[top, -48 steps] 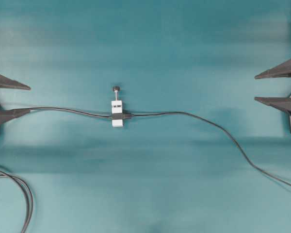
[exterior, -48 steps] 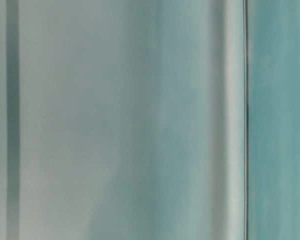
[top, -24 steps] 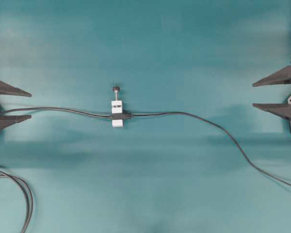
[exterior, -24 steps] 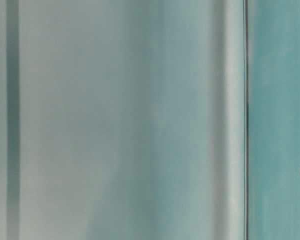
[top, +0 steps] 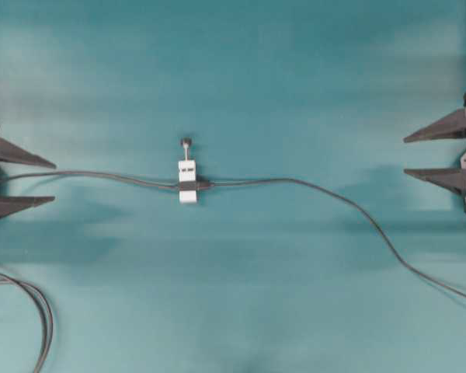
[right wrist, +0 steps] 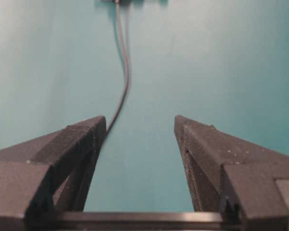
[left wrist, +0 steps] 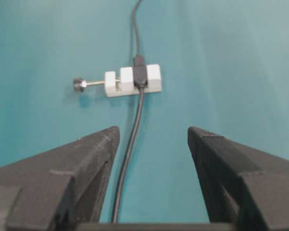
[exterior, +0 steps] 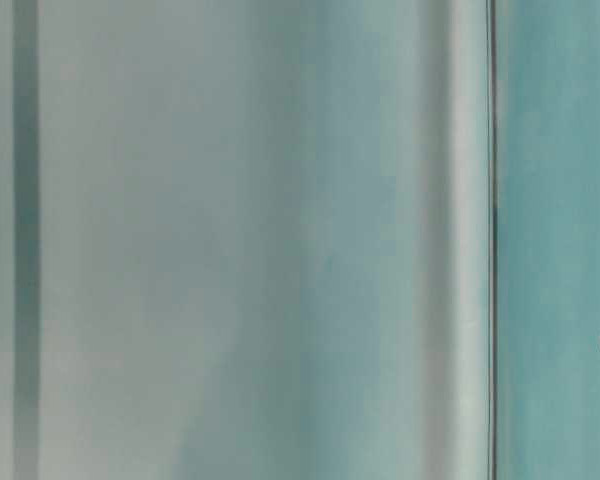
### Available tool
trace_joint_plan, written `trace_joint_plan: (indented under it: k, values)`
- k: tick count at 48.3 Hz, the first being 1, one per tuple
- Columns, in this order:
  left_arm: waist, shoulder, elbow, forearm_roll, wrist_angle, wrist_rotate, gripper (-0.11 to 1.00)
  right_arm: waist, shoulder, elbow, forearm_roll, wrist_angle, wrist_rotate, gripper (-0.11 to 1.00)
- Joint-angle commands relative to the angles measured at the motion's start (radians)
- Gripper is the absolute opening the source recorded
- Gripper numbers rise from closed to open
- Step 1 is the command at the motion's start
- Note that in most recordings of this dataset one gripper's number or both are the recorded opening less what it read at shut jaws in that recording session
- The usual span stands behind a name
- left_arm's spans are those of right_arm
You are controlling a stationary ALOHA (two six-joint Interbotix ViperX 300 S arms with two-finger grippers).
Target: Insert the USB cable into the female connector supported by the left arm.
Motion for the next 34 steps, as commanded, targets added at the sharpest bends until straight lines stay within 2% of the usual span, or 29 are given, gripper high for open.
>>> trace_joint_plan:
  k: [1, 34]
  values:
    - [-0.011, 0.031, -0.005, 0.0, -0.021, 0.003, 0.66, 0.0, 0.006, -0.011, -0.003, -0.017, 0.005, 0.66]
    - [-0.02, 0.034, 0.002, 0.0, -0.034, 0.005, 0.66, 0.0, 0.008, -0.011, -0.003, -0.015, 0.005, 0.66]
